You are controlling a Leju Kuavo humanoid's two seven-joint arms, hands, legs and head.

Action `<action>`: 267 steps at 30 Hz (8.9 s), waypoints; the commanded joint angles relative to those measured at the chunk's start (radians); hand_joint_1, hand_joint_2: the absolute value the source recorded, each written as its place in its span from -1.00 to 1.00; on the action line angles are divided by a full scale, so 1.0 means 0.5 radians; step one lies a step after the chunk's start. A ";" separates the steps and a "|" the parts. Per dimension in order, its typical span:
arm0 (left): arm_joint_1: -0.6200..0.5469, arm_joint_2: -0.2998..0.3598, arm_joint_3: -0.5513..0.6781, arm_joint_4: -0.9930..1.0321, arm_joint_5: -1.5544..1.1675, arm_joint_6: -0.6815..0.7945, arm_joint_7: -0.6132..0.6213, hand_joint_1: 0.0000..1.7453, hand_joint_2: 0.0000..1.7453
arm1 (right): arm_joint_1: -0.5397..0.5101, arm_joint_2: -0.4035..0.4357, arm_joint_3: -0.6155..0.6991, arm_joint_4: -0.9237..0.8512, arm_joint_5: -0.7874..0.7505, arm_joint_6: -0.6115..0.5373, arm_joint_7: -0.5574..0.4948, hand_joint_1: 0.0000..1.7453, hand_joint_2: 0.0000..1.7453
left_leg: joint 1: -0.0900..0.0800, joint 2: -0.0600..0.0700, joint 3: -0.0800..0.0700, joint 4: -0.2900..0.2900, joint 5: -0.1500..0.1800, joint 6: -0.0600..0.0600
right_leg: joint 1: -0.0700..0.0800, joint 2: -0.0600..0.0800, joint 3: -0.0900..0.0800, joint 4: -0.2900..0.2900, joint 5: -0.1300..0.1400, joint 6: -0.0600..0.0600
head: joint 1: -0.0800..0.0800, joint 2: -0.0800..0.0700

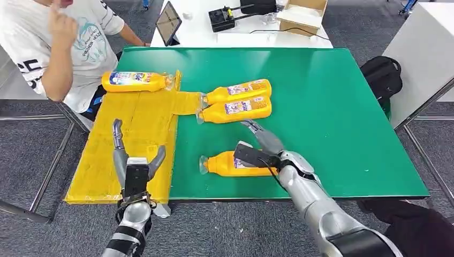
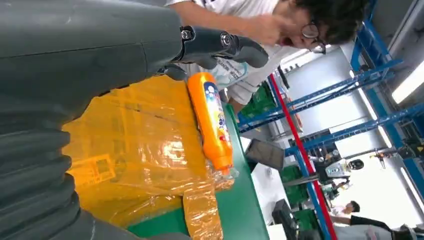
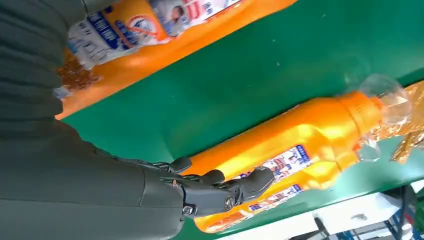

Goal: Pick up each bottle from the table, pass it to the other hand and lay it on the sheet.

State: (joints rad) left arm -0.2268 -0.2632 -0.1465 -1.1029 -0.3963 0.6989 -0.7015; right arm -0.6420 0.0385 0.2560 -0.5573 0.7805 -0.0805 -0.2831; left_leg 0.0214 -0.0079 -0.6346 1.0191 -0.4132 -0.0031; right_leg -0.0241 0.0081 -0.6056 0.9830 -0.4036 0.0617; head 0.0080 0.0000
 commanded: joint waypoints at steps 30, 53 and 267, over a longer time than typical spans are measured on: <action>-0.210 0.031 -0.226 0.438 0.182 -0.001 0.007 -1.00 1.00 | 0.520 -0.214 0.164 -0.542 -0.561 0.760 -0.656 -1.00 1.00 | 0.001 -0.005 0.015 -0.004 -0.004 0.004 | 0.003 -0.009 0.017 -0.005 -0.003 -0.007 | 0.000 0.000; -0.177 0.042 -0.242 0.442 0.282 -0.002 0.007 -1.00 1.00 | 0.300 -0.285 0.324 -0.154 -0.296 0.386 -0.385 -1.00 1.00 | 0.001 -0.003 0.012 -0.002 -0.003 0.004 | 0.002 -0.004 0.015 -0.004 -0.002 -0.004 | 0.000 0.000; -0.110 -0.172 -0.313 0.253 1.241 -2.154 0.116 1.00 1.00 | 0.668 0.621 1.059 0.019 -1.018 -0.860 -0.724 -1.00 1.00 | 0.003 0.001 -0.011 -0.001 -0.002 0.011 | 0.004 -0.008 -0.005 -0.013 0.001 0.003 | 0.000 0.000</action>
State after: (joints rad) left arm -0.1738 -0.3197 -0.2281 -0.9777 0.2346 -0.3563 -0.6546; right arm -0.3514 0.3277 0.6664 -0.6558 0.2720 -0.5901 -0.6466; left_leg 0.0225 -0.0034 -0.6415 1.0186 -0.4135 0.0017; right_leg -0.0234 0.0088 -0.6113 0.9767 -0.4011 0.0652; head 0.0080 0.0000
